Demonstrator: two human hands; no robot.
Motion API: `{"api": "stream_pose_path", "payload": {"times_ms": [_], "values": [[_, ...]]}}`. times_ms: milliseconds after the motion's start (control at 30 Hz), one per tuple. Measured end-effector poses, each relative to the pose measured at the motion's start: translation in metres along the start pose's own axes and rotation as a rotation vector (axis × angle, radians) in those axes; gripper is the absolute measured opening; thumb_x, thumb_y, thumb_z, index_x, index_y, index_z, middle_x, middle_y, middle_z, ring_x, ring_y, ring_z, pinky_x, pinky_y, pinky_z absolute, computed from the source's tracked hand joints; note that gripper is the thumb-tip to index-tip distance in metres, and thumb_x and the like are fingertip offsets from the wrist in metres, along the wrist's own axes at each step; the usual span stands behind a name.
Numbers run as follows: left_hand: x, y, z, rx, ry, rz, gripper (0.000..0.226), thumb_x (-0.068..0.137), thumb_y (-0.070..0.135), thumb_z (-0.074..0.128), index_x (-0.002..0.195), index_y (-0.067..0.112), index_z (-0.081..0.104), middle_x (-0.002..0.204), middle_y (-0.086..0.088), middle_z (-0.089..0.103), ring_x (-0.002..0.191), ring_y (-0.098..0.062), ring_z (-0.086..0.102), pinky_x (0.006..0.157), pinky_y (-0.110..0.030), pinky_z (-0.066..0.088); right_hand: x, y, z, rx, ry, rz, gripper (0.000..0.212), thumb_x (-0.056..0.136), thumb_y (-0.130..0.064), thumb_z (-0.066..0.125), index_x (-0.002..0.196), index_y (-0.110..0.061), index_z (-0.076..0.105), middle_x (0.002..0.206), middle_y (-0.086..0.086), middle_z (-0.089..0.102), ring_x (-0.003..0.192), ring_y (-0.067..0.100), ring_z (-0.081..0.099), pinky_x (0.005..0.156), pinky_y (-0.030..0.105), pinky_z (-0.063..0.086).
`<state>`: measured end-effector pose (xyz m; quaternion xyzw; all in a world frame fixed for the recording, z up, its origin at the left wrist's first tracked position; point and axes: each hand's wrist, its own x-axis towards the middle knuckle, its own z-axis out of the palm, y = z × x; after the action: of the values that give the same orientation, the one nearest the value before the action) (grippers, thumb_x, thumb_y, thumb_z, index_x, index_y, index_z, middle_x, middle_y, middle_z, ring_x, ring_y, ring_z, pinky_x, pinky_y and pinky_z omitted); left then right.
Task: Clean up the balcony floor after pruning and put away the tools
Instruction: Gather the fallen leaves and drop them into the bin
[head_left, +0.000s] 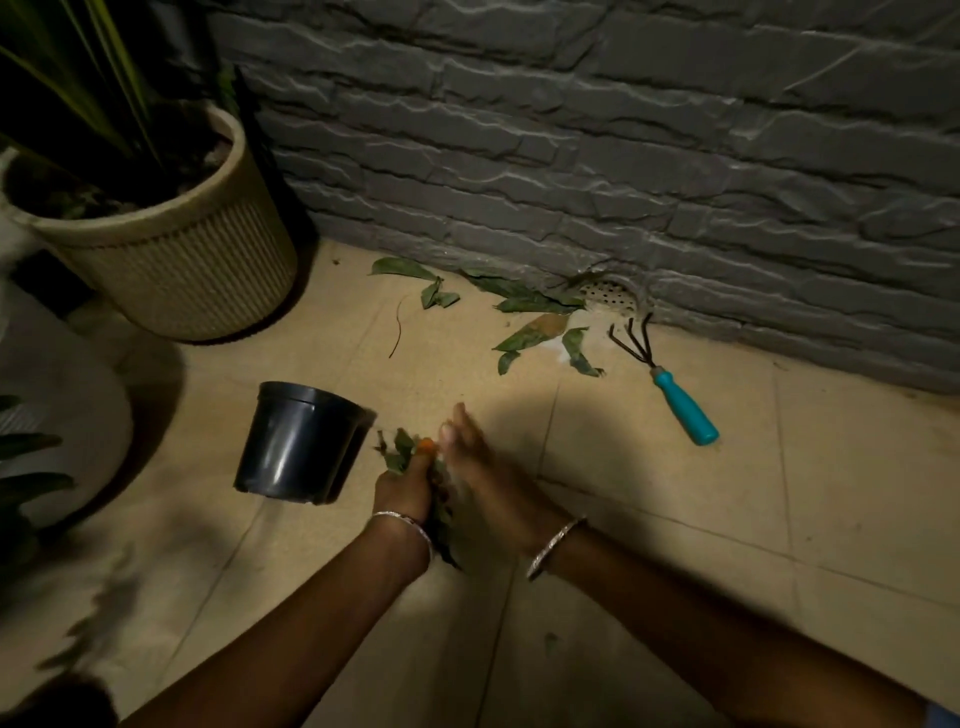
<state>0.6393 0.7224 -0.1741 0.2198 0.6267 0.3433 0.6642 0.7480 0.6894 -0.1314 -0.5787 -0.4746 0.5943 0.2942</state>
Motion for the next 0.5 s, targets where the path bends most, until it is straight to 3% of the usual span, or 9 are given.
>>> {"api": "stream_pose_path", "payload": {"times_ms": [33, 100, 167, 200, 267, 333, 400, 500], "values": [[0.001, 0.007, 0.0, -0.02, 0.033, -0.006, 0.034, 0.092, 0.042, 0.062, 0.103, 0.01, 0.065, 0.082, -0.01, 0.068, 0.069, -0.02, 0.058, 0.071, -0.031, 0.048, 0.006, -0.002, -0.021, 0.006, 0.079, -0.023, 0.062, 0.094, -0.067, 0.037, 0.147, -0.036, 0.036, 0.137, -0.016, 0.05, 0.124, 0.009, 0.051, 0.103, 0.033, 0.042], [0.005, 0.019, -0.001, -0.092, 0.023, -0.026, 0.026, 0.091, 0.038, 0.064, 0.089, 0.012, 0.066, 0.059, -0.003, 0.063, 0.053, -0.016, 0.056, 0.057, -0.025, 0.047, 0.026, -0.001, -0.063, -0.084, 0.283, -0.051, 0.031, 0.099, -0.041, 0.051, 0.117, -0.02, 0.065, 0.113, -0.004, 0.068, 0.107, 0.016, 0.062, 0.09, 0.032, 0.05], [0.01, 0.023, -0.003, -0.16, -0.005, -0.017, 0.025, 0.093, 0.033, 0.061, 0.076, 0.015, 0.065, 0.048, 0.004, 0.058, 0.04, -0.01, 0.054, 0.043, -0.018, 0.045, 0.053, 0.014, -0.098, -0.256, 0.481, -0.064, 0.016, 0.096, -0.019, 0.057, 0.099, -0.012, 0.071, 0.103, 0.003, 0.071, 0.102, 0.023, 0.064, 0.082, 0.023, 0.049], [0.011, 0.026, -0.004, -0.177, -0.03, -0.025, 0.026, 0.095, 0.032, 0.06, 0.074, 0.017, 0.064, 0.047, 0.005, 0.057, 0.037, -0.009, 0.053, 0.04, -0.016, 0.043, 0.065, 0.021, -0.115, -0.351, 0.561, -0.052, 0.016, 0.095, -0.013, 0.056, 0.1, -0.011, 0.071, 0.105, 0.004, 0.071, 0.103, 0.024, 0.064, 0.08, 0.02, 0.048], [0.015, 0.03, -0.004, -0.203, -0.043, -0.069, 0.029, 0.096, 0.032, 0.057, 0.07, 0.019, 0.063, 0.048, 0.005, 0.056, 0.037, -0.009, 0.052, 0.039, -0.016, 0.043, 0.088, 0.034, -0.145, -0.56, 0.613, -0.017, 0.028, 0.092, -0.009, 0.053, 0.118, -0.011, 0.065, 0.118, 0.011, 0.066, 0.111, 0.029, 0.059, 0.089, 0.028, 0.048], [0.014, 0.032, -0.003, -0.17, -0.054, -0.069, 0.03, 0.095, 0.035, 0.057, 0.068, 0.021, 0.06, 0.051, 0.006, 0.054, 0.039, -0.009, 0.051, 0.042, -0.018, 0.043, 0.106, 0.044, -0.165, -0.754, 0.499, 0.042, 0.051, 0.09, -0.012, 0.055, 0.14, -0.016, 0.049, 0.136, 0.016, 0.052, 0.124, 0.034, 0.049, 0.101, 0.037, 0.043], [0.014, 0.03, -0.002, -0.14, -0.044, -0.074, 0.031, 0.094, 0.037, 0.058, 0.065, 0.024, 0.057, 0.054, 0.005, 0.052, 0.042, -0.01, 0.05, 0.045, -0.021, 0.043, 0.123, 0.052, -0.175, -0.922, 0.396, 0.09, 0.062, 0.092, -0.018, 0.056, 0.15, -0.02, 0.035, 0.151, 0.018, 0.036, 0.135, 0.037, 0.038, 0.109, 0.042, 0.037], [0.007, 0.032, 0.001, -0.151, -0.073, -0.09, 0.034, 0.093, 0.038, 0.057, 0.062, 0.025, 0.054, 0.056, 0.005, 0.05, 0.043, -0.01, 0.048, 0.045, -0.021, 0.041, 0.133, 0.061, -0.172, -1.088, 0.417, 0.024, 0.047, 0.096, -0.018, 0.051, 0.142, -0.015, 0.044, 0.145, 0.019, 0.044, 0.131, 0.037, 0.042, 0.105, 0.042, 0.041]]}}
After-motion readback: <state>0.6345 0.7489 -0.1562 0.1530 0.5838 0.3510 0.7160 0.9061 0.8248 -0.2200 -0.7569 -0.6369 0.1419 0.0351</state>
